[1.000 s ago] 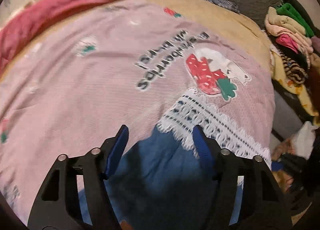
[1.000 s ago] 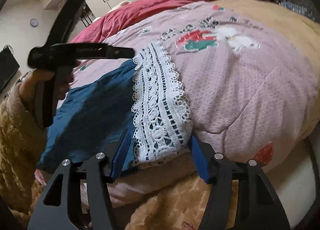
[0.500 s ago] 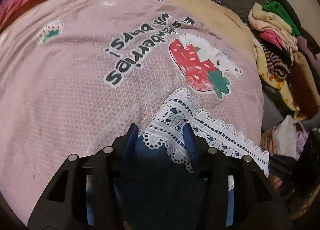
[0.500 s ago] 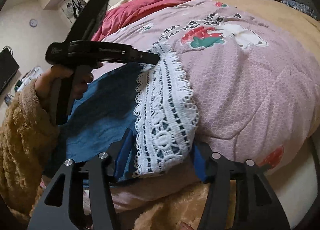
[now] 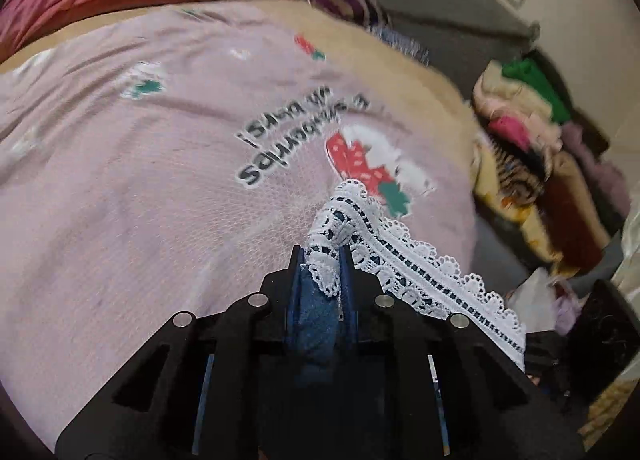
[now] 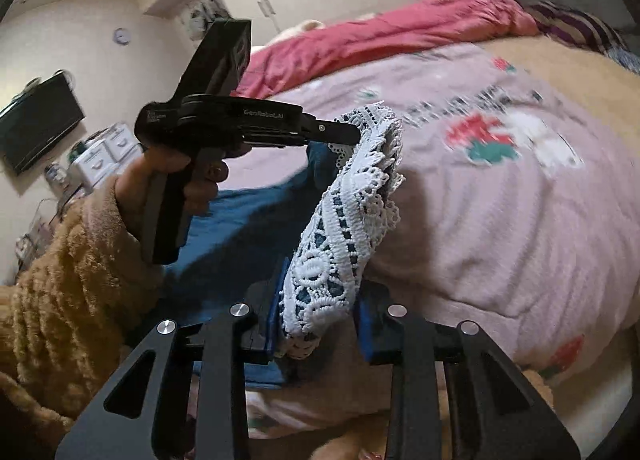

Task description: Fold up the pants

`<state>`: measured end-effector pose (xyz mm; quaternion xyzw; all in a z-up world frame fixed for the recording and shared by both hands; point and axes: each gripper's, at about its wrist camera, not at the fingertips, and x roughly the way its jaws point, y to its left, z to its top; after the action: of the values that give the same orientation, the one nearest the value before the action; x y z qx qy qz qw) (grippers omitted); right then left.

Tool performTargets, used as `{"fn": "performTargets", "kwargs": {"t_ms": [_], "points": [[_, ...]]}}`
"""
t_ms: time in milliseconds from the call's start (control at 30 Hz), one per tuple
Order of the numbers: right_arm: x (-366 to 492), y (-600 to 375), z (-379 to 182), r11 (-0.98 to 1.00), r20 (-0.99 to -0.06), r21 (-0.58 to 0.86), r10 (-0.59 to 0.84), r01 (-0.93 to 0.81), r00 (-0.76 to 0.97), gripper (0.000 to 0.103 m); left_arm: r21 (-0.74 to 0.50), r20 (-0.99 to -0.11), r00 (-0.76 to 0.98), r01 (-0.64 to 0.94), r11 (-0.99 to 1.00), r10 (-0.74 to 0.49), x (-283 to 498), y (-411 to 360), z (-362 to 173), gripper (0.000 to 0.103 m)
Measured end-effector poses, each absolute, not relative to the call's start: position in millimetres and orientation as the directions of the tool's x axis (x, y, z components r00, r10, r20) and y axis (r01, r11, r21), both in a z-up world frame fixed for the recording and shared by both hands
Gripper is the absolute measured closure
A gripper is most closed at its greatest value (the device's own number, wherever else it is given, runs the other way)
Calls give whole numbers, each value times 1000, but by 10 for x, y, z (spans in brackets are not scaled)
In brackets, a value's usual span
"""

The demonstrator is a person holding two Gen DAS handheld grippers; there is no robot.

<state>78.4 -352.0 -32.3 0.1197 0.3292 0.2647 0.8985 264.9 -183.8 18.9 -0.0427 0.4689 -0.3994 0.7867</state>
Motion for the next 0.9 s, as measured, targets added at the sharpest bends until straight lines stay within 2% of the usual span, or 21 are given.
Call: {"fn": "performTargets", "kwargs": {"t_ms": [233,400,467,500,533,633,733,800,900], "points": [[665,-2895,-8,741,-476,346,668,-576,572,75,-492,-645,342,498,714,-683,2326,-1028,453,93],[593,-2307,-42,671,-505,295,714,-680,485,75,-498,-651,409,405,767,-639,2053,-408,389,91],[613,-2087,-160,662,-547,277,705,-697,451,75,-507,-670,416,349,788,-615,1978,-209,277,81],[631,-1973,-248,667,-579,263,687,-697,439,75,-542,-660,417,311,781,-625,1945,-87,222,61],[607,-1902,-297,672,-602,246,671,-698,433,75,-609,-623,423,267,747,-659,1910,80,172,46],[497,-1669,-428,677,-664,150,609,-721,434,73,-706,-553,456,188,683,-697,1814,455,112,45],[379,-1472,-434,670,-677,51,568,-741,468,70,-774,-508,456,132,619,-731,1771,682,56,40],[317,-1363,-436,651,-676,28,571,-758,465,64,-789,-507,430,117,603,-747,1786,689,14,35],[134,-1165,-464,582,-667,9,609,-813,429,57,-773,-543,404,102,627,-736,1806,623,-69,35]]}}
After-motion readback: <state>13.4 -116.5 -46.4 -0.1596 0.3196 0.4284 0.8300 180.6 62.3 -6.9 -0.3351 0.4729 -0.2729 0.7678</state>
